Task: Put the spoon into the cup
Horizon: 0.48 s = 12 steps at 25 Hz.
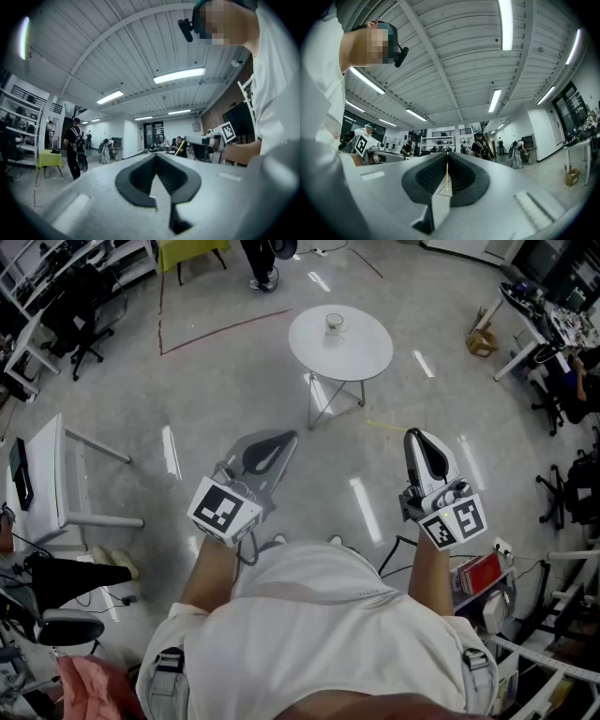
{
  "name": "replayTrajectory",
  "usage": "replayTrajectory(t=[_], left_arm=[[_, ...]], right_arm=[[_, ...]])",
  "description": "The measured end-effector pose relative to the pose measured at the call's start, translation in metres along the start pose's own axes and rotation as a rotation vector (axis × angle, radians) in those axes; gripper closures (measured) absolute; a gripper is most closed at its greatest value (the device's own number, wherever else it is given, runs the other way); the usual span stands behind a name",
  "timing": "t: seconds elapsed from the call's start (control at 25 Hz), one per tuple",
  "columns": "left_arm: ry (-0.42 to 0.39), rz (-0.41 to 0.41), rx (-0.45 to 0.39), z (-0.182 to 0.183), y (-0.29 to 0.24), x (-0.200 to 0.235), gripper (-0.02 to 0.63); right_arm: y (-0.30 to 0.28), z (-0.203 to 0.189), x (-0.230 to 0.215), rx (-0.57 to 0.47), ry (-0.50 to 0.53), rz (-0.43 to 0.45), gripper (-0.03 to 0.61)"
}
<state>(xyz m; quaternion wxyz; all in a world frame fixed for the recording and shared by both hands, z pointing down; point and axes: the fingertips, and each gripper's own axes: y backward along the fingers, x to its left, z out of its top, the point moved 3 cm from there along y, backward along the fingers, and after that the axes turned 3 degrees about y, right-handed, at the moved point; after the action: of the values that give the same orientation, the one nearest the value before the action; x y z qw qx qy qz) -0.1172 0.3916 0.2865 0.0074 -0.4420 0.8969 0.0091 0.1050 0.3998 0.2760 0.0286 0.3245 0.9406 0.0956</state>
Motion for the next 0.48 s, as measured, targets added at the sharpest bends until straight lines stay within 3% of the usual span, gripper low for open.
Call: replayTrajectory(t=[0.48], left_arm=[[0.012, -0.022, 0.007, -0.002, -0.018, -0.009, 0.611]], right_arm=[[0.011, 0.002, -0.016, 0.004, -0.005, -0.017, 0.565]])
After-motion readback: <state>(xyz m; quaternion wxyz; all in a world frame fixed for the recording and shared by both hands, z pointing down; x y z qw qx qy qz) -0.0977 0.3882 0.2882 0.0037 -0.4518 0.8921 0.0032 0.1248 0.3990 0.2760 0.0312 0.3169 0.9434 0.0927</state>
